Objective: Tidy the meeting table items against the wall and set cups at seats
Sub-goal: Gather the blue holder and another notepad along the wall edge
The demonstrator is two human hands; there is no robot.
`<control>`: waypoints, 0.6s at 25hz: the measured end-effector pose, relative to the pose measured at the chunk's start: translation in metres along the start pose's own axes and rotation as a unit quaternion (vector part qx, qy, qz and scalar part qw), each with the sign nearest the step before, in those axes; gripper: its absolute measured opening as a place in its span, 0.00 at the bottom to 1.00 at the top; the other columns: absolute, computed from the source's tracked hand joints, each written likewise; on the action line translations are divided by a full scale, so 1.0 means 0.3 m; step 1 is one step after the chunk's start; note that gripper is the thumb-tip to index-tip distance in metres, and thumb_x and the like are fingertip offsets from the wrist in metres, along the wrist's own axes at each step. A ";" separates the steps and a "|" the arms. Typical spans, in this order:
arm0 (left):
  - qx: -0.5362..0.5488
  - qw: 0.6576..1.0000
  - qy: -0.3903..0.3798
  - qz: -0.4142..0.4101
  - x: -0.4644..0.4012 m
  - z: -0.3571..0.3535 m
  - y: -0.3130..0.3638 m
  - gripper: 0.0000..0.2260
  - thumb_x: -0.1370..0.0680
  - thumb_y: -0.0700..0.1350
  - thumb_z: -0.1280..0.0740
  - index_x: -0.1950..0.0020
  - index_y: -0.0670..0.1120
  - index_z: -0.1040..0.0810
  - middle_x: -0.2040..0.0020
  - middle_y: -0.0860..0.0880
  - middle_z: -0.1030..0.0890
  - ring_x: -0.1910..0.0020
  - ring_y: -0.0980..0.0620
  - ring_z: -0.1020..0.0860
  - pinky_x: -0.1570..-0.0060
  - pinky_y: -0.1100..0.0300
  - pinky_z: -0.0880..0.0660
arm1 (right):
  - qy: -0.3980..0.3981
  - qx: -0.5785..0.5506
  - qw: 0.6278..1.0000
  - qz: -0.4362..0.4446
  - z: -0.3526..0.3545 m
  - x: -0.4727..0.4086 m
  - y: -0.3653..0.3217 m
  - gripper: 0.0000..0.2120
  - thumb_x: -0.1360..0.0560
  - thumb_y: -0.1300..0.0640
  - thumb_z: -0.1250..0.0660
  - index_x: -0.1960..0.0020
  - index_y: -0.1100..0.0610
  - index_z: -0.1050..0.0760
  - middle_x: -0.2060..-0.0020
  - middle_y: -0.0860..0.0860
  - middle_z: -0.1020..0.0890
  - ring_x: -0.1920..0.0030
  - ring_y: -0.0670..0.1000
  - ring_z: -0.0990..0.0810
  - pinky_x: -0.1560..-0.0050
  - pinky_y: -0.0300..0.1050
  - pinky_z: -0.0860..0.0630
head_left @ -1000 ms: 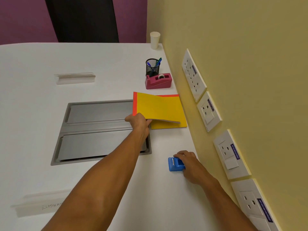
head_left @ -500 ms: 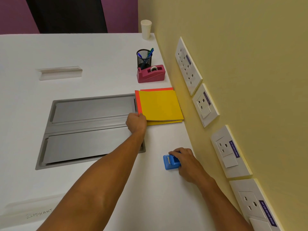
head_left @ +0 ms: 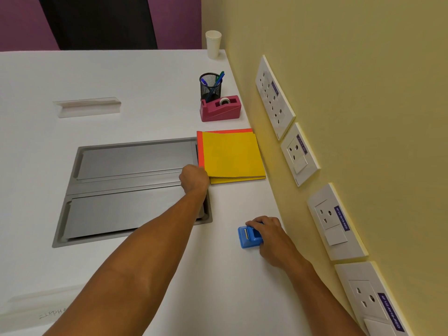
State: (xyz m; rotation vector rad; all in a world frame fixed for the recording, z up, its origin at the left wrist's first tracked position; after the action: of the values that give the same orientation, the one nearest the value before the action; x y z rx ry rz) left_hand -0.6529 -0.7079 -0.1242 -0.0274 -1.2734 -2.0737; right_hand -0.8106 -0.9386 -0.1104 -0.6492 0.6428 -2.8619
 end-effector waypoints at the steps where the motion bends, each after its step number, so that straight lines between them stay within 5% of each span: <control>1: 0.003 1.000 -0.001 0.000 -0.009 0.005 0.013 0.09 0.18 0.43 0.35 0.46 0.38 0.20 0.51 0.41 0.18 0.54 0.43 0.17 0.55 0.52 0.20 | 0.002 -0.001 1.000 -0.001 0.000 0.000 0.000 0.35 0.27 0.72 0.33 0.24 0.50 0.33 0.30 0.46 0.31 0.29 0.50 0.37 0.33 0.43 0.28; 4: 0.028 0.999 -0.014 -0.015 -0.051 0.027 0.054 0.08 0.16 0.42 0.38 0.42 0.41 0.22 0.45 0.40 0.18 0.51 0.40 0.17 0.47 0.45 0.19 | 0.005 0.000 1.000 0.000 -0.006 0.001 0.000 0.35 0.27 0.72 0.32 0.24 0.50 0.33 0.30 0.46 0.32 0.28 0.50 0.38 0.32 0.43 0.29; 8: 0.044 0.998 -0.022 -0.051 -0.127 0.077 0.123 0.11 0.17 0.40 0.40 0.48 0.44 0.17 0.50 0.39 0.17 0.50 0.39 0.18 0.47 0.44 0.19 | 0.005 -0.006 1.000 0.000 -0.012 -0.002 0.005 0.36 0.27 0.71 0.32 0.24 0.50 0.33 0.30 0.46 0.32 0.28 0.50 0.38 0.31 0.44 0.29; 13: 0.082 0.993 -0.089 -0.006 -0.214 0.106 0.166 0.11 0.16 0.41 0.41 0.39 0.42 0.21 0.47 0.40 0.19 0.60 0.46 0.17 0.63 0.52 0.16 | 0.003 -0.011 1.000 0.004 -0.012 -0.007 0.007 0.36 0.28 0.72 0.33 0.24 0.49 0.33 0.30 0.45 0.32 0.28 0.50 0.39 0.31 0.43 0.29; 15: 0.048 0.995 -0.084 -0.028 -0.231 0.108 0.176 0.11 0.16 0.40 0.41 0.39 0.41 0.21 0.44 0.38 0.19 0.56 0.43 0.17 0.58 0.49 0.16 | 0.001 -0.013 1.000 0.004 -0.015 -0.002 0.011 0.36 0.27 0.72 0.33 0.24 0.49 0.33 0.30 0.45 0.32 0.28 0.49 0.39 0.31 0.41 0.30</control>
State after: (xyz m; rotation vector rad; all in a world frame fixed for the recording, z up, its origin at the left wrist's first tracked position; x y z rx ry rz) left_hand -0.5810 -0.6593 -0.0910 -0.1275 -1.4896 -2.0900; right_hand -0.8118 -0.9397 -0.1156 -0.6473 0.6833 -2.8507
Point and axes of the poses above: each hand's wrist, its own x-axis away from the middle knuckle, its own z-axis out of the back of the hand, y = z × x, the point moved 4 cm from there along -x, towards the middle knuckle
